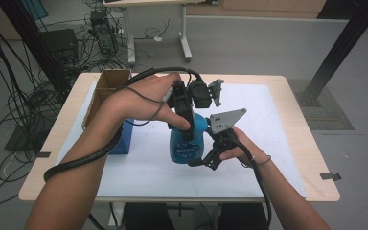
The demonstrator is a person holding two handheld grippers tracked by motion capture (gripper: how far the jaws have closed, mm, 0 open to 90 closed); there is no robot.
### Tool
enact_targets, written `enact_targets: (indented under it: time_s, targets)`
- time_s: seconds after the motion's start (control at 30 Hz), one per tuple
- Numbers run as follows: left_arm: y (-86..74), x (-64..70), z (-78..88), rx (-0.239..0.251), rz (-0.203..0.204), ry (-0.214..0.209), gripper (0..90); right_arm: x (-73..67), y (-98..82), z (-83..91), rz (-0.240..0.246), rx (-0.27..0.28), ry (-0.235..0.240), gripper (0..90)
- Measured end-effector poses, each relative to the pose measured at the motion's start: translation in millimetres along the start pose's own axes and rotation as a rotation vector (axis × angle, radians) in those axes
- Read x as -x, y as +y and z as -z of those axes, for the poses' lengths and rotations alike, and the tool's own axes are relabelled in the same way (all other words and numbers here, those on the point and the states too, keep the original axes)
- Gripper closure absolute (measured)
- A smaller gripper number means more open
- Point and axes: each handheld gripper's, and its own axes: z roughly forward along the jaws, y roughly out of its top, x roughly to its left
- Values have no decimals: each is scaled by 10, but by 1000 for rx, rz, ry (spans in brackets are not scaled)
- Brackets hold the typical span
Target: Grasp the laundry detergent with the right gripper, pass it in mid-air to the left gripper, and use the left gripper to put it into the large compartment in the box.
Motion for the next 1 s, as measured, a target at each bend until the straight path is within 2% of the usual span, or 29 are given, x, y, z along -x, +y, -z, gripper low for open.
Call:
enact_targets:
  time_s: [0.5, 0.67, 1.0]
  targets:
    - [-18, -6, 17, -4, 4, 5, 373, 2, -56, 120, -7, 1, -18, 25]
    - [-45, -15, 9, -5, 9, 5, 373, -4, -121, 210, -13, -5, -30, 30]
    - [-108, -24, 13, -5, 20, -3, 372, 6, -266, 479, -52, -14, -94, 32]
